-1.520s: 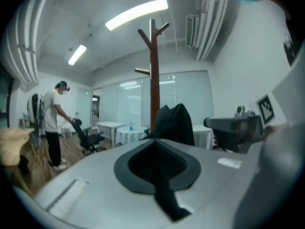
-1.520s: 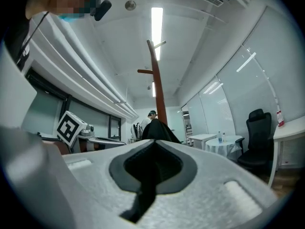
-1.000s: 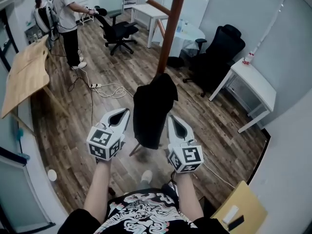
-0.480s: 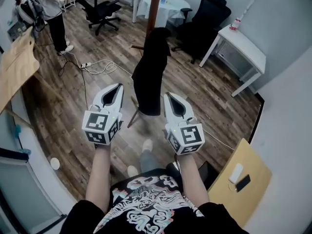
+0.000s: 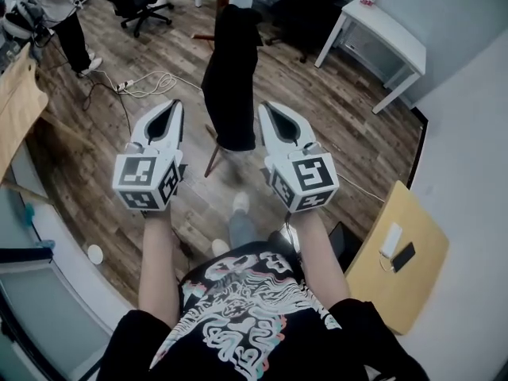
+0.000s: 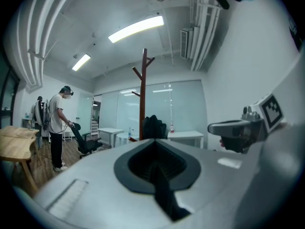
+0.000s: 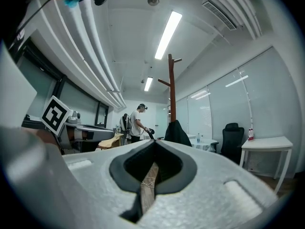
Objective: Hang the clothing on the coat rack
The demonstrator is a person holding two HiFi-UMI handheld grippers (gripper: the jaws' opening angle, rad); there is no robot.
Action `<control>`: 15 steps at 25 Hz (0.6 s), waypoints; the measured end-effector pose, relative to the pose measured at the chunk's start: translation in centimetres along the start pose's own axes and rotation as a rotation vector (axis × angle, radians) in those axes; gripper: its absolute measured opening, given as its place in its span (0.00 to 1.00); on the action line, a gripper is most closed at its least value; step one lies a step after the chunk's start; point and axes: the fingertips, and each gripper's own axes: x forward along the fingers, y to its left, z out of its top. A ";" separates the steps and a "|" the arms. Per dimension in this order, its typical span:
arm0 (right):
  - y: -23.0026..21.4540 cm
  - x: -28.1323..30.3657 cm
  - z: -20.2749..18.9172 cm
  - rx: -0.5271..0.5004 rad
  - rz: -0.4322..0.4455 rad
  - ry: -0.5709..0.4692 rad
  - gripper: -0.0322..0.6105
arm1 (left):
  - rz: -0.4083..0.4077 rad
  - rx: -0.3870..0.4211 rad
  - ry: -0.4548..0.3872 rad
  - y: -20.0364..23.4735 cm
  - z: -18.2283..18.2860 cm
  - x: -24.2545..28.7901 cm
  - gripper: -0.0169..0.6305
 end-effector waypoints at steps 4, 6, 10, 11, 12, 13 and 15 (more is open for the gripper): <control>-0.4 0.1 -0.8 -0.007 -0.001 0.023 0.05 | -0.013 -0.007 0.021 0.3 -1.2 0.8 0.01; -0.5 0.2 -0.9 -0.022 -0.001 0.029 0.05 | -0.015 -0.016 0.022 0.6 -1.5 1.1 0.01; -1.1 0.2 -1.7 -0.059 -0.021 0.054 0.05 | -0.031 -0.024 0.021 0.8 -2.0 1.7 0.01; -1.5 0.1 -1.8 -0.058 -0.028 0.058 0.05 | -0.035 -0.023 0.023 0.6 -2.0 1.9 0.01; -1.9 0.0 -1.9 -0.054 -0.034 0.060 0.05 | -0.039 -0.022 0.025 0.3 -2.0 2.0 0.01; -2.3 -0.2 -2.0 -0.051 -0.039 0.063 0.05 | -0.041 -0.021 0.028 0.1 -2.1 2.1 0.01; -2.7 -0.2 -2.1 -0.046 -0.044 0.065 0.05 | -0.041 -0.021 0.032 0.0 -2.4 2.2 0.01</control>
